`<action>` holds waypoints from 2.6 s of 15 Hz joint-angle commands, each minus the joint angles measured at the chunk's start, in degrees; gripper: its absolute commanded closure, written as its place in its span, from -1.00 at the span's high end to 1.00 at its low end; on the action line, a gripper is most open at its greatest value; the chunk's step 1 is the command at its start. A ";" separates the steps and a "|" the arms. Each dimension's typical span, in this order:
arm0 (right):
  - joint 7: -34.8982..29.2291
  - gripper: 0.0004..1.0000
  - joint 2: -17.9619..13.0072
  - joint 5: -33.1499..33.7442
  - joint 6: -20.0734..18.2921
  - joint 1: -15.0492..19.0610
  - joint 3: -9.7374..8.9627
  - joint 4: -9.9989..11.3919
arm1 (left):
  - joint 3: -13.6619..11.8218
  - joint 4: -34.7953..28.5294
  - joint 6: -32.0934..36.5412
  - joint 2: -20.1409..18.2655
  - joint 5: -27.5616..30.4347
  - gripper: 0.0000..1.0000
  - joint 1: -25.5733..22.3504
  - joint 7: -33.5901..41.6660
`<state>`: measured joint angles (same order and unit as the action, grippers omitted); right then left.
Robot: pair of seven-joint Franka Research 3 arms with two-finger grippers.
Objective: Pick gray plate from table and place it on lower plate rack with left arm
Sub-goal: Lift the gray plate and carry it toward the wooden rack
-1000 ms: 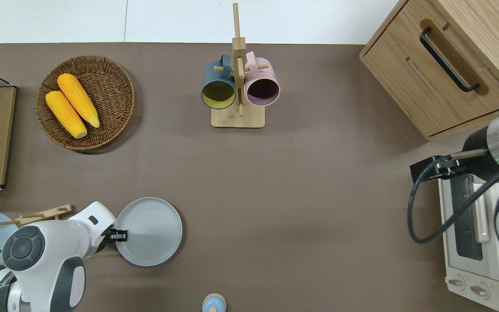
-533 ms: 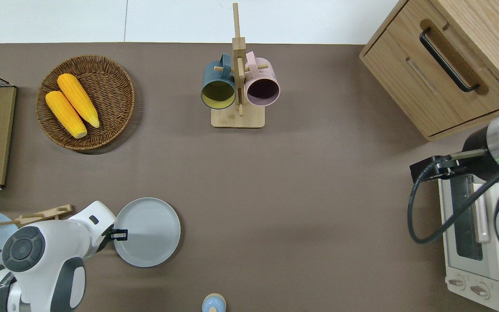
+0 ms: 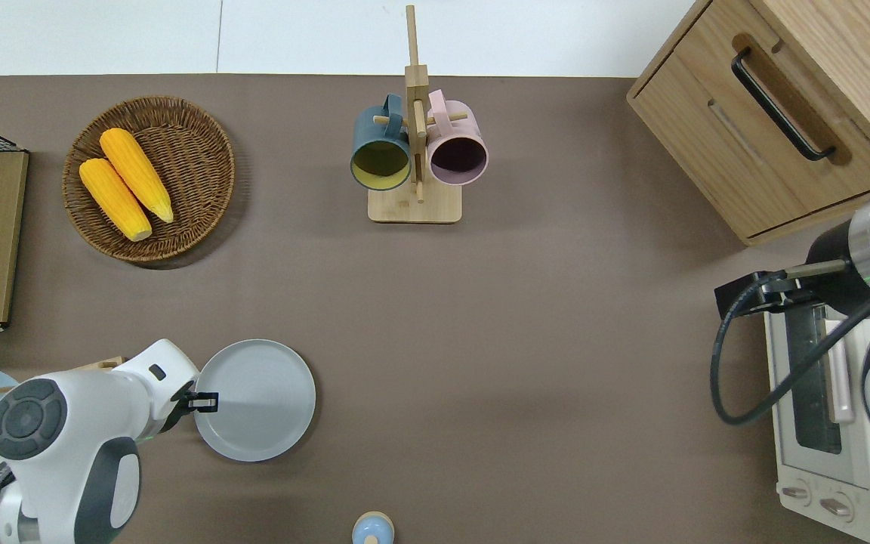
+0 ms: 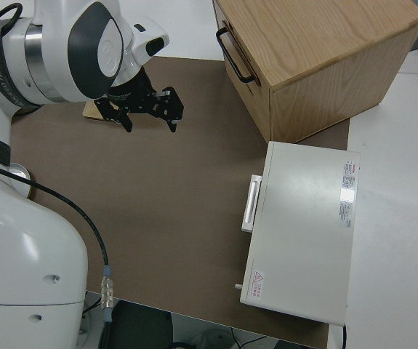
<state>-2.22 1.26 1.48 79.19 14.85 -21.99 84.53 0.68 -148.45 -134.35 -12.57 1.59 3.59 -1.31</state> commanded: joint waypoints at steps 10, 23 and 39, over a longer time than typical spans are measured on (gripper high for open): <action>-0.68 0.97 -0.12 0.37 -0.62 1.32 -1.21 -0.33 | -0.59 22.31 24.56 -0.44 0.70 -1.00 0.01 0.08; -0.68 0.97 -0.12 0.37 -0.62 1.32 -1.21 -0.41 | -0.06 29.71 34.42 0.35 -16.24 -1.00 0.45 -0.80; -0.68 0.97 -0.20 0.37 -0.62 1.32 -1.13 -0.41 | 2.40 29.54 43.38 3.78 -49.04 -1.00 -0.34 -5.37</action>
<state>-2.22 1.26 1.48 79.19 14.85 -21.99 84.53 3.03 -120.19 -93.48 -10.22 -44.95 3.44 -6.36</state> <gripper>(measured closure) 0.013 0.965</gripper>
